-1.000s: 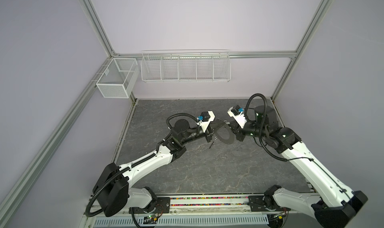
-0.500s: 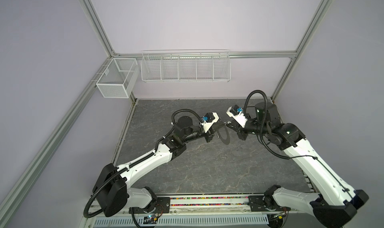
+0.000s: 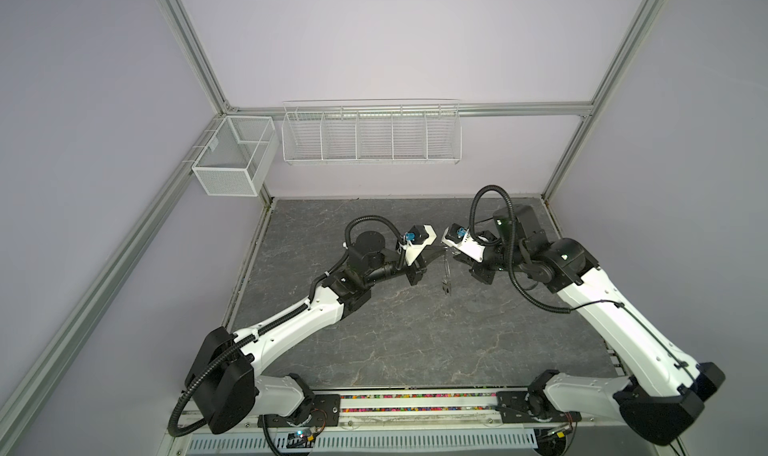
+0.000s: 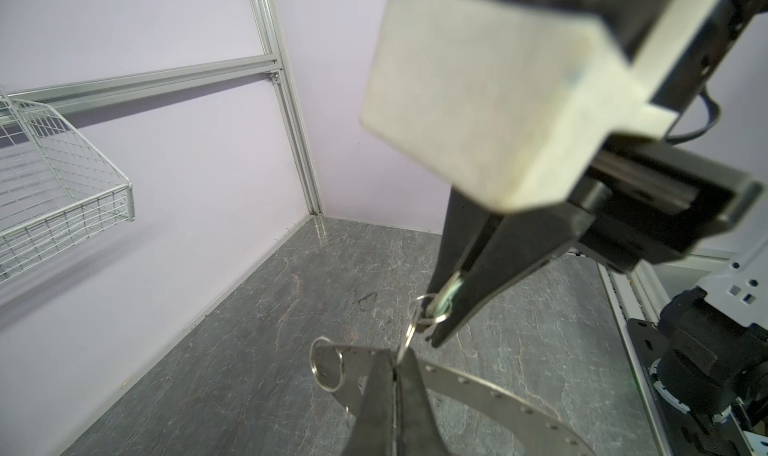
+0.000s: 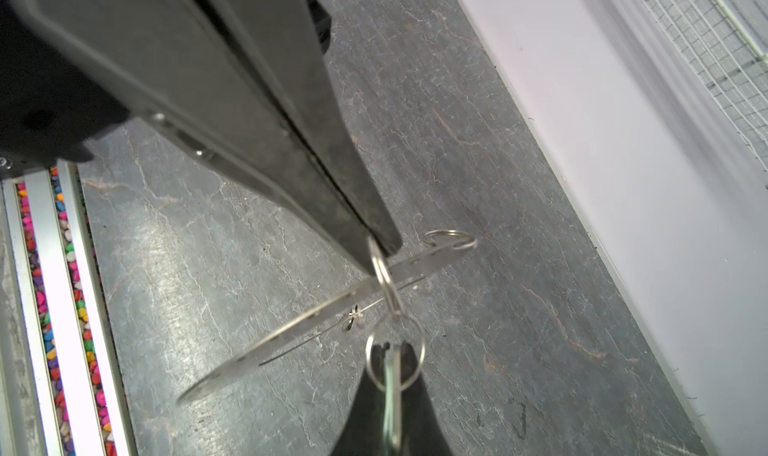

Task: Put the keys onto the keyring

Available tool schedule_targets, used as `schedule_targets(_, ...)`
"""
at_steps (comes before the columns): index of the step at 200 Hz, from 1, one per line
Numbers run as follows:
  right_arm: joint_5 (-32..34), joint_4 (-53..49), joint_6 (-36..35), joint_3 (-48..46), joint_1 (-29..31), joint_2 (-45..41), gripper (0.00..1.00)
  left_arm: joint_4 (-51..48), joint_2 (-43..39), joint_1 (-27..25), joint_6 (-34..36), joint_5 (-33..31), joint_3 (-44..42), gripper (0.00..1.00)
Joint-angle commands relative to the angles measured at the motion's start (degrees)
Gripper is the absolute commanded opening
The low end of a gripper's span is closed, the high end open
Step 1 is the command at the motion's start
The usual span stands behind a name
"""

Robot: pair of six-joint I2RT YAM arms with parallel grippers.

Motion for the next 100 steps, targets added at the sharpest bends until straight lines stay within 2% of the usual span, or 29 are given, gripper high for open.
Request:
schedule_targets(1, 1.2, -5.7, -3.4, -0.7, 0.6, 0.8, 0.07, 4.3, 0.0, 1.0, -2.2, -0.1, 0.6, 0.00)
schedule_targets(64, 1.0, -6.1, -4.5, 1.7, 1.8, 3.5, 0.07, 8.8, 2.1, 1.0, -5.5, 3.2, 0.3, 0.00)
schedule_targets(100, 2.8, -4.9, -4.2, 3.0, 1.3, 1.3, 0.06, 2.7, 1.7, 1.0, -1.2, 3.3, 0.1, 0.00)
